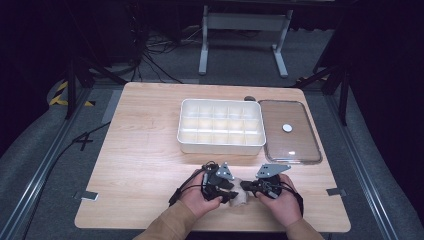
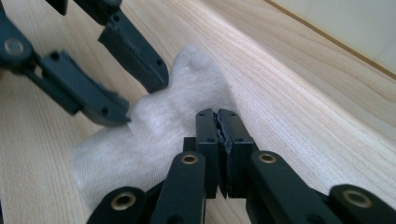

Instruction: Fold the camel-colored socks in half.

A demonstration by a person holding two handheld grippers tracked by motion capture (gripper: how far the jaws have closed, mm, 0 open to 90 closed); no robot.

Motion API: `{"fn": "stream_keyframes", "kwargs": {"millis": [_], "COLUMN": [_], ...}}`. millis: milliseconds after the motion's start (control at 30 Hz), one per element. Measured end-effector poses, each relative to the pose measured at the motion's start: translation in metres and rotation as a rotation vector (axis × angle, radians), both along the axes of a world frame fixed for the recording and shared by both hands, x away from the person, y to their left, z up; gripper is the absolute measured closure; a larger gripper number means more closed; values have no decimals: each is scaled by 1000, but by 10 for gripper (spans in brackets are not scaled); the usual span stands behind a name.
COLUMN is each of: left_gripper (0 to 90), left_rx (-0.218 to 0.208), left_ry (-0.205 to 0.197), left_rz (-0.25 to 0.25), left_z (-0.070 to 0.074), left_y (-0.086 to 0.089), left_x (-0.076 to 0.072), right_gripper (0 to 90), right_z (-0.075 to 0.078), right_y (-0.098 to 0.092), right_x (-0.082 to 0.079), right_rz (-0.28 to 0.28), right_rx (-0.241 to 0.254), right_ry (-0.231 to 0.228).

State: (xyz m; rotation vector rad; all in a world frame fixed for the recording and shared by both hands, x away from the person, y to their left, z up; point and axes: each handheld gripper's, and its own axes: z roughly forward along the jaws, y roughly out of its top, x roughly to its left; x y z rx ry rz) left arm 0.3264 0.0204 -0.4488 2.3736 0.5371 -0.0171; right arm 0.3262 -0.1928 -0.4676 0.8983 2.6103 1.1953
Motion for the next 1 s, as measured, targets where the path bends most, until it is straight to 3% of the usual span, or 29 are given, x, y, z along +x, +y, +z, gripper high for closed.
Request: {"fn": "stream_keyframes", "kwargs": {"millis": [133, 233, 300, 567, 833, 900, 1000], "left_gripper": [647, 651, 651, 653, 654, 655, 658], "left_rx": [5, 13, 19, 18, 24, 25, 26], "left_ry": [4, 7, 5, 19, 18, 23, 21], "left_rz": [9, 11, 7, -1, -4, -1, -3], "left_z": [-1, -2, -2, -2, -4, -4, -4], "left_y": [-1, -2, -3, -5, -6, -6, -7], "left_x": [1, 1, 1, 4, 4, 4, 3], "right_gripper": [823, 793, 743, 582, 559, 556, 555], "right_z": [8, 22, 29, 19, 11, 10, 7], "right_y": [-2, -7, -8, -3, 1, 1, -3], "right_x": [-3, -8, -12, -16, -15, -14, -12], "right_rz": [4, 5, 33, 83, 117, 120, 105], "right_rx": [-13, 21, 33, -13, -109, -113, -75], "right_ry": [-3, -9, 2, 9, 0, 4, 41]}}
